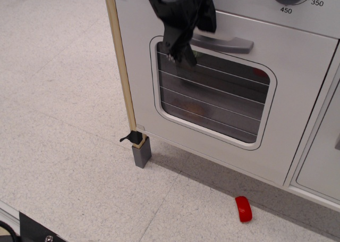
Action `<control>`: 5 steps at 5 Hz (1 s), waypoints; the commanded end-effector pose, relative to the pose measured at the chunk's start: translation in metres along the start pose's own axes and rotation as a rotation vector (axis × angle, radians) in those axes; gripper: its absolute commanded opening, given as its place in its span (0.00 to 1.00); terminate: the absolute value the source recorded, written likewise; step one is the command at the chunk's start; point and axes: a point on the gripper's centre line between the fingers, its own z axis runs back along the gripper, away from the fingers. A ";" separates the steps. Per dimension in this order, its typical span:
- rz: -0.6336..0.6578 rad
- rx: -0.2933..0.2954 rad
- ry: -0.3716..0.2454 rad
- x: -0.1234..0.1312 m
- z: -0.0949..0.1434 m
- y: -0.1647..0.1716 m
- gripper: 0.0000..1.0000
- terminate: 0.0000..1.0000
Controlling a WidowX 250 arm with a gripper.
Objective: Open oven
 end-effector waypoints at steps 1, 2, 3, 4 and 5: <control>0.007 0.030 0.017 0.006 -0.002 0.000 1.00 0.00; -0.008 0.045 0.023 0.009 0.005 0.010 1.00 0.00; -0.031 0.065 0.039 0.013 0.012 0.024 1.00 0.00; -0.055 0.079 0.028 0.020 0.015 0.037 1.00 0.00; -0.085 0.092 0.024 0.029 0.021 0.048 1.00 0.00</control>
